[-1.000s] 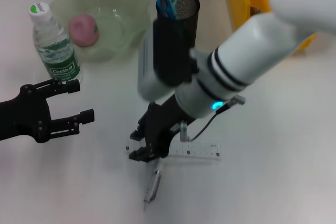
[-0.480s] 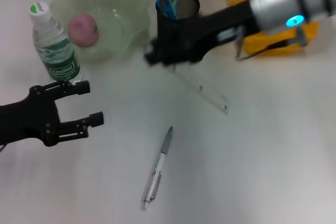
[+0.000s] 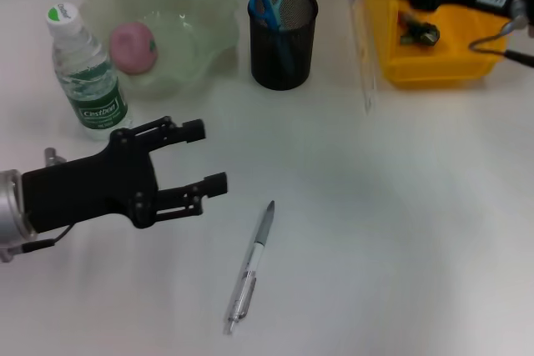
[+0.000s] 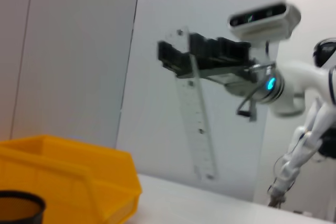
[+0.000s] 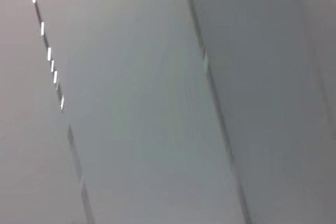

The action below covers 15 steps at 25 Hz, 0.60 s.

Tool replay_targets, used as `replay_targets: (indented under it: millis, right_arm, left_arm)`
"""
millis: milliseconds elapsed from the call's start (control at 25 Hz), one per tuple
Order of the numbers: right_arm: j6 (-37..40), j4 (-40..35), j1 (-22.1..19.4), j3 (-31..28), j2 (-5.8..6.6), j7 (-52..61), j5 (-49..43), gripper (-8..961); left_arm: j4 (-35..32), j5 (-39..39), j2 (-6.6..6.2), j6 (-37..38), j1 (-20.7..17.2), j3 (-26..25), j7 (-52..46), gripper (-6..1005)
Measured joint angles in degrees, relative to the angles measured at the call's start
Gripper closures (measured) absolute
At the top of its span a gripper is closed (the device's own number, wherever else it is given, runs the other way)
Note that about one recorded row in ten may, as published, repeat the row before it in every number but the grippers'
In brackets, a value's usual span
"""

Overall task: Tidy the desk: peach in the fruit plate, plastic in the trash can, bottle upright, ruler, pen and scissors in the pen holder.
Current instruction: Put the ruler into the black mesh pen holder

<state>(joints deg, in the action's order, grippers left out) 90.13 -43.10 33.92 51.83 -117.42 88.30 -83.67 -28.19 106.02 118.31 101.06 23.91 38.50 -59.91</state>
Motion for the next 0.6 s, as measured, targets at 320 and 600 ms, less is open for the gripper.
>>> replay_targets:
  millis: [320,600]
  right_arm:
    - [-6.06,13.55,5.26,-5.18,-0.94,-19.87,6.06,550]
    - [-12.76,21.41,12.06,-4.70,-1.93,-36.75,7.52,540]
  left_arm:
    - [2.98,-0.27,0.12,0.31,1.48,0.15,1.90,188]
    - [3.65,-0.27,0.07,0.40,0.84,-0.05,3.14,188]
